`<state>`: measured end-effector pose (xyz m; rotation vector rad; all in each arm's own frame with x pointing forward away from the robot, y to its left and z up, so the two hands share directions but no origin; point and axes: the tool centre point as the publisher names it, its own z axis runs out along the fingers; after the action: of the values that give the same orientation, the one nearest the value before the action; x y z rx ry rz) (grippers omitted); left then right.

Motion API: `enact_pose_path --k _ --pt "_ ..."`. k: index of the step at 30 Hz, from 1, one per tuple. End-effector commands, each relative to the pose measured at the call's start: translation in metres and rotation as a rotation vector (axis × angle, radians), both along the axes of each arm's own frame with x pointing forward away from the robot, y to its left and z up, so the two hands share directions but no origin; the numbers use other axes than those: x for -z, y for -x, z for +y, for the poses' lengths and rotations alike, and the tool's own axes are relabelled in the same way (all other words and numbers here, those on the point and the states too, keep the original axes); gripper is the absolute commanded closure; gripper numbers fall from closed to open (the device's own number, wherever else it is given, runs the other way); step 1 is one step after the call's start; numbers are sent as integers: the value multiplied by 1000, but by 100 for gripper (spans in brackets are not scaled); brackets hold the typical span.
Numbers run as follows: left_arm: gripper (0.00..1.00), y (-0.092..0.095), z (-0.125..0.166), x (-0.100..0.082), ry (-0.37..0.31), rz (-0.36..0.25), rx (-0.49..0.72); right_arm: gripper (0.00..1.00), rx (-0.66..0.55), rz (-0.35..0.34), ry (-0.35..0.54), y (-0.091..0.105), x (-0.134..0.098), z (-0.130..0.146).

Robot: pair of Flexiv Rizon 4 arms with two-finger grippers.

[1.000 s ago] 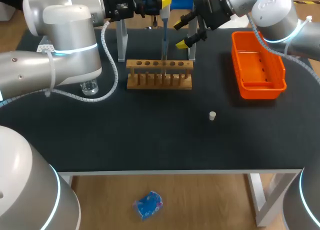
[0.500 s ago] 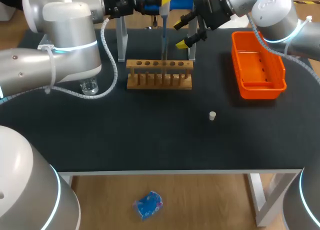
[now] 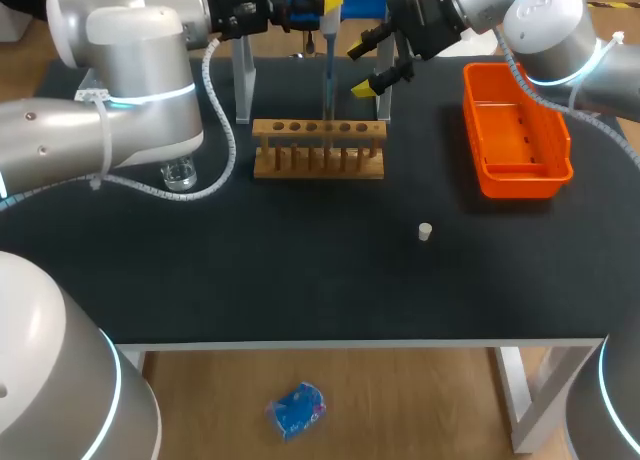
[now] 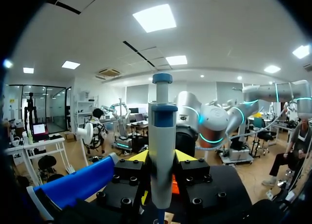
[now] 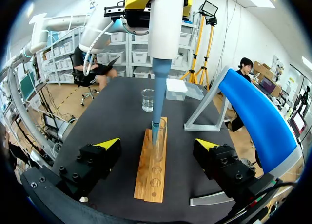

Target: Invert the test tube, pick up the pipette, mount the tip to pipette, aspirate from beaker and dispense into the tube, eject the tip, return the pipette, and cap with the stopper.

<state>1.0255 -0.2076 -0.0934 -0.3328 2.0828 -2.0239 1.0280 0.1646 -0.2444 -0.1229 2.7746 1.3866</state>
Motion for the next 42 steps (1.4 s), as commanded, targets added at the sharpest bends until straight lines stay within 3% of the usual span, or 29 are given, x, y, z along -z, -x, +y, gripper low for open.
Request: enact_pose_path --k 1,42 --pt "100 0 0 1 2 0 -2 0 -2 2 3 -1 -1 -1" --pt "100 7 -3 6 -7 12 -13 0 -2 2 3 -1 -1 -1"
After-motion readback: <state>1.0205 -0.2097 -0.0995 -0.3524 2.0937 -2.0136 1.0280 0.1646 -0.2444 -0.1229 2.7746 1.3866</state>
